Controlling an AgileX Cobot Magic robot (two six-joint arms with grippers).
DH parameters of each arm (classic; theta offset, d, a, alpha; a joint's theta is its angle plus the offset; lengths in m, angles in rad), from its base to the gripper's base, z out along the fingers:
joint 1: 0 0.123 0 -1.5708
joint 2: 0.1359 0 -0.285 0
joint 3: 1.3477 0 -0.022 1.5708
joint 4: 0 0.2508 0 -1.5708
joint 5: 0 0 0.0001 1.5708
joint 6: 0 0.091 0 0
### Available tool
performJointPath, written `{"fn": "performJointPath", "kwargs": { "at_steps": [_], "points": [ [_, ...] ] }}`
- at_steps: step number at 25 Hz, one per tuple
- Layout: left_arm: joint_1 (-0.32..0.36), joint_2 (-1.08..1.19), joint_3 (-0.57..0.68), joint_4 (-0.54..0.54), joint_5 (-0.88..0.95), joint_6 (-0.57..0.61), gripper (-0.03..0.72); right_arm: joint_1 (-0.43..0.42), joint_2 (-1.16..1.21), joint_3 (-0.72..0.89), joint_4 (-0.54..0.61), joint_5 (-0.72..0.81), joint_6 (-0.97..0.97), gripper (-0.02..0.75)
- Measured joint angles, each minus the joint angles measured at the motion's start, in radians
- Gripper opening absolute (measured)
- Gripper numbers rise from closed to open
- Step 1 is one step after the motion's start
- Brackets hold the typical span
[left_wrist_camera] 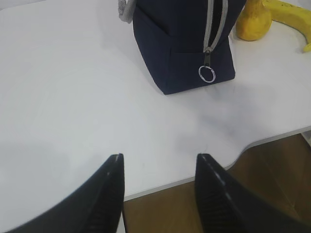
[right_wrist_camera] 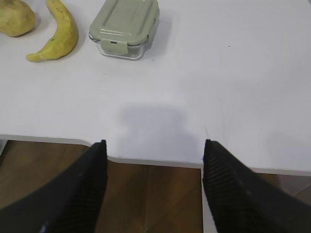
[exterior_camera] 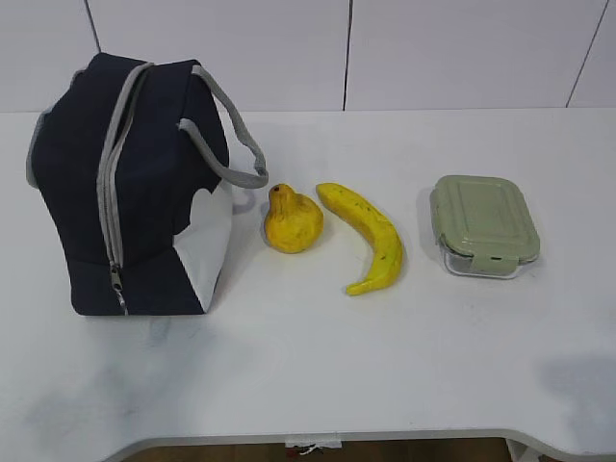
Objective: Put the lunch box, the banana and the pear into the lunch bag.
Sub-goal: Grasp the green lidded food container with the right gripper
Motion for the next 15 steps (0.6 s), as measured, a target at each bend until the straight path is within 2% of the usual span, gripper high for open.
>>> {"fn": "performJointPath", "kwargs": {
  "at_steps": [15],
  "points": [
    [0.0, 0.0, 0.0, 0.0, 0.0, 0.0, 0.342, 0.0, 0.0, 0.0, 0.0, 0.002, 0.002, 0.501]
  ]
}}
